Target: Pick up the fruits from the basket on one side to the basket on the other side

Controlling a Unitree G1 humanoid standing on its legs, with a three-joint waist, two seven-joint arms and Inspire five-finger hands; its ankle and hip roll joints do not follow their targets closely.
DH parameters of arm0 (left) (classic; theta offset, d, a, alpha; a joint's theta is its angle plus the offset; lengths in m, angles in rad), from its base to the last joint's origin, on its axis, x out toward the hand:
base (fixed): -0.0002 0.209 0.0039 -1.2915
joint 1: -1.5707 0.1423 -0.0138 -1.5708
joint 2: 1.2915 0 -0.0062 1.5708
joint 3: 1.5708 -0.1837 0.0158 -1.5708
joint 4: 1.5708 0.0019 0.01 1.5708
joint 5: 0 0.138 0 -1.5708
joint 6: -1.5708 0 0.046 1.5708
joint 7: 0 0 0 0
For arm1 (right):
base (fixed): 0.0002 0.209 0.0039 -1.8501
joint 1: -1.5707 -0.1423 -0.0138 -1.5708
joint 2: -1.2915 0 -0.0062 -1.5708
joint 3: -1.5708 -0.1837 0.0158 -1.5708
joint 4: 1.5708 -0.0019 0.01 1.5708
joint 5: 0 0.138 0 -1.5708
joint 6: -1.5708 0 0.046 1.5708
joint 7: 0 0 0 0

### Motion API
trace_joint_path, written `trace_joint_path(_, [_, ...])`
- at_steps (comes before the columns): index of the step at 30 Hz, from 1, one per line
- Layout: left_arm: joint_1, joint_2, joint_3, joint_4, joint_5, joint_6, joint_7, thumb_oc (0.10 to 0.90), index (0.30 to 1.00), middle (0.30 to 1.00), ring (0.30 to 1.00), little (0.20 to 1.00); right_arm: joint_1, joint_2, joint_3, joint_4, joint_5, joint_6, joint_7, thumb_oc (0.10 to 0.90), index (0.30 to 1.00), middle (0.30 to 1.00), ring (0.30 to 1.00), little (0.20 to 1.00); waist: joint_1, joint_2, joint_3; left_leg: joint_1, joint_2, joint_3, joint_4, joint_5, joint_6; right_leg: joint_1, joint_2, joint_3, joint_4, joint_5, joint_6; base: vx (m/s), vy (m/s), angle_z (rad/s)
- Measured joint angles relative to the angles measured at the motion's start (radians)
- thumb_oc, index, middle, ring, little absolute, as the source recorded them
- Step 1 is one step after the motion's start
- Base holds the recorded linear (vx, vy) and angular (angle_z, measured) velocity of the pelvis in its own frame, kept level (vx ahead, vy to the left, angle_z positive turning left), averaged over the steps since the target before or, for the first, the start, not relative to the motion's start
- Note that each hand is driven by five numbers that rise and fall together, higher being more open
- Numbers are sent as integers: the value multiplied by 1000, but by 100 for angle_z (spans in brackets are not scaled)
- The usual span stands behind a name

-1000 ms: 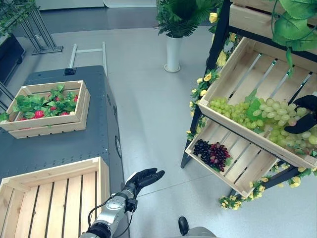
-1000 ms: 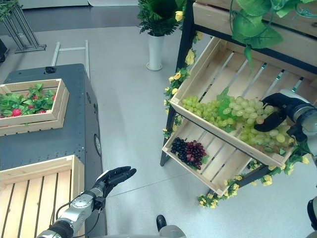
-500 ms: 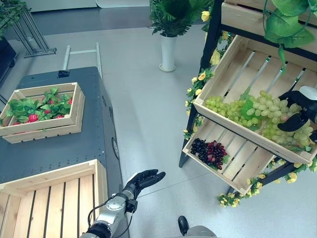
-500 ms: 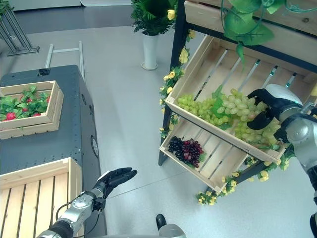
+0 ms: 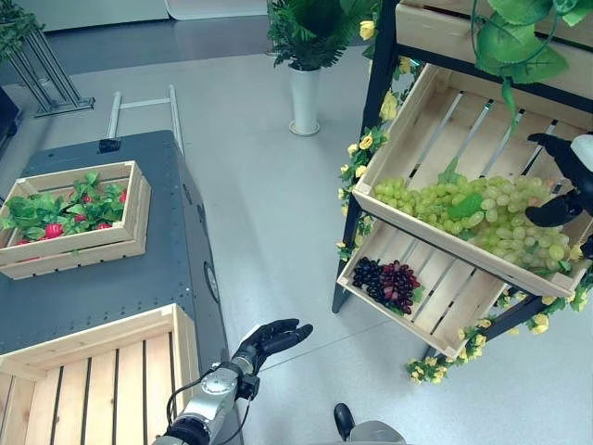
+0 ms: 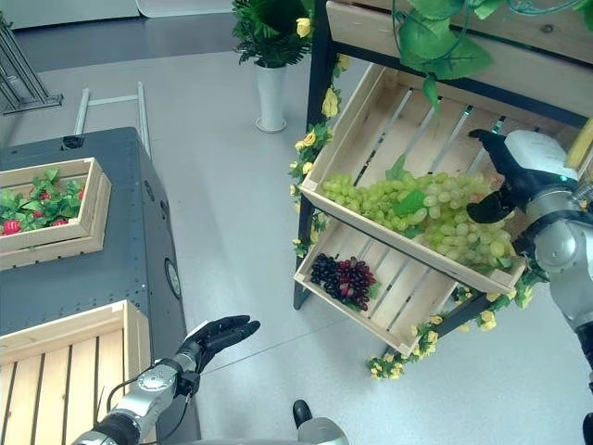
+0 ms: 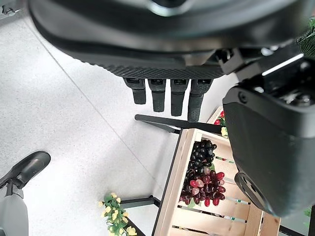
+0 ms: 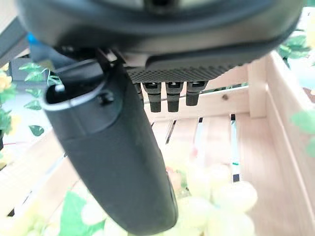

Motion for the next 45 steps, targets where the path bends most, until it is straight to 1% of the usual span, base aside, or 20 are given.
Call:
trace_joint_path(2, [3,0,2,0,7,0,-6,800,900,900,900,900,40,0,-38,-43,2,4,-1,800,900,900,900,900,-3,0,0,0,0,0,0,0,-1,0,1,0,0,0,0,0,0,0])
trace_joint_path(5, [13,-1,8,0,8,0,-6,800,900,900,900,900,81,0,-61,-114,4,0,-1,800,900,900,900,900,-9,0,0,2,-1,4,0,0,-1,0,1,3,0,0,0,8,3,-3])
trace_joint_path(11, [28,-7,18,7,9,0,-7,800,900,900,900,900,112,0,-80,-238,5,-11,0,800,900,900,900,900,-14,2,-1,7,0,14,0,0,-1,0,1,6,0,1,2,10,5,-5])
trace_joint_path(13, [28,-10,19,16,9,0,-7,800,900,900,900,900,146,0,-108,-309,5,-14,5,800,900,900,900,900,-14,3,-2,7,-1,14,0,0,0,0,1,7,0,1,2,0,0,0])
trace_joint_path(15, [29,-10,19,31,10,0,-6,800,900,900,900,900,168,1,-126,-394,5,-37,22,800,900,900,900,900,-20,3,-3,8,-1,15,0,0,-1,0,2,7,0,1,2,0,0,0])
trace_joint_path(18, [30,-10,19,37,10,0,-5,800,900,900,900,900,174,14,-129,-456,1,-73,37,800,900,900,900,900,-31,2,-5,8,-1,15,0,1,-2,1,1,7,0,1,2,25,20,0])
trace_joint_path(20, [30,-14,20,40,12,0,-4,800,900,900,900,900,192,48,-145,-519,-54,-95,37,800,900,900,900,900,-37,2,-8,8,-1,15,0,0,-2,1,1,7,0,1,2,34,30,0])
trace_joint_path(21, [31,-18,20,42,16,1,-4,800,900,900,900,900,207,58,-152,-550,-82,-118,36,800,900,900,900,900,-42,4,-11,9,1,15,0,1,-3,2,2,7,1,5,-3,0,0,0])
trace_joint_path(23, [32,-31,21,63,19,1,-3,800,900,900,900,900,250,85,-159,-593,-169,-156,34,800,900,900,900,900,-41,5,-27,10,-2,16,0,-2,-4,2,3,7,0,0,1,30,29,0])
trace_joint_path(25, [32,-37,21,66,27,1,-2,800,900,900,900,900,292,85,-159,-626,-222,-184,34,800,900,900,900,900,-42,6,-33,10,-2,16,0,-2,-4,2,2,7,0,0,1,0,0,0])
trace_joint_path(27, [34,-38,21,66,27,1,1,800,900,900,900,900,323,88,-159,-645,-224,-198,34,800,900,900,900,900,-43,5,-34,11,-2,17,0,-2,-4,2,1,7,0,0,1,0,0,0])
trace_joint_path(31, [39,-44,39,78,27,1,10,800,900,900,900,900,361,127,-160,-669,-210,-225,45,800,900,900,900,900,-54,7,-37,14,0,21,0,-2,-4,3,1,8,0,1,3,-15,4,-3])
trace_joint_path(34, [42,-45,41,79,27,1,15,800,900,900,900,900,361,133,-160,-672,-146,-239,74,800,900,900,900,900,-61,14,-41,15,0,25,0,-2,-4,3,1,10,0,2,4,-11,-13,-2])
trace_joint_path(38, [42,-59,44,87,27,0,20,800,900,900,900,900,361,229,-146,-683,-19,-250,121,800,900,900,900,900,-60,23,-49,17,1,30,0,-2,-4,2,3,19,0,2,4,-15,-19,-3])
trace_joint_path(39, [42,-64,45,95,27,0,23,800,900,900,900,900,361,250,-137,-688,-9,-251,125,800,900,900,900,900,-59,24,-49,17,1,30,0,-2,-4,2,3,21,0,2,4,-26,-22,-3])
trace_joint_path(41, [43,-88,48,142,27,0,43,800,900,900,900,900,362,345,-70,-695,54,-255,145,800,900,900,900,900,-57,27,-54,18,2,33,0,-2,-4,2,4,22,0,2,4,-27,-20,-3])
trace_joint_path(42, [44,-94,47,158,27,0,48,800,900,900,900,900,364,369,-43,-695,67,-255,154,800,900,900,900,900,-56,27,-54,18,2,33,0,-2,-4,2,4,22,0,2,4,0,0,0])
trace_joint_path(44, [51,-110,43,203,27,0,60,800,900,900,900,900,383,449,63,-681,101,-255,168,800,900,900,900,900,-49,26,-54,18,3,32,0,-2,-4,2,4,19,0,2,4,-27,-37,2])
trace_joint_path(45, [60,-115,37,221,29,0,68,800,900,900,900,900,392,508,131,-646,102,-255,168,800,900,900,900,900,-43,24,-56,18,3,31,0,-2,-4,2,4,18,0,2,4,0,0,0])
